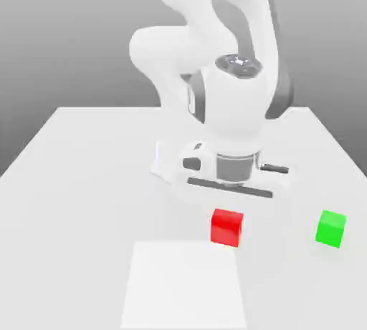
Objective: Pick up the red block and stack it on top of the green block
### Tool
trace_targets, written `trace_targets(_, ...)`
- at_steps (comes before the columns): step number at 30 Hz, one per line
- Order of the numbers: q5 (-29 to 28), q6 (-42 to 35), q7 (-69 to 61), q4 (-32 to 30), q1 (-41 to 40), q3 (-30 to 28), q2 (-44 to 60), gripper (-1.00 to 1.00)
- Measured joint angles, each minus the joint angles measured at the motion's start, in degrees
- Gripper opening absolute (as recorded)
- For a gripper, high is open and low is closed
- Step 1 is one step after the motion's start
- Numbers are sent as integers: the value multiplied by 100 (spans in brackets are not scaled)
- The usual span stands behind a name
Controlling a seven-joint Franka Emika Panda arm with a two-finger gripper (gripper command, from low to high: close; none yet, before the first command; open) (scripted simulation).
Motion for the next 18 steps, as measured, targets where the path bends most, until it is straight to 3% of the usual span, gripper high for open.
trace_targets(8, 93, -525, 1642, 498, 1677, 914, -7, -100)
trace_targets(18, -327, -371, 2179, 698, 1693, 907, 318, -100)
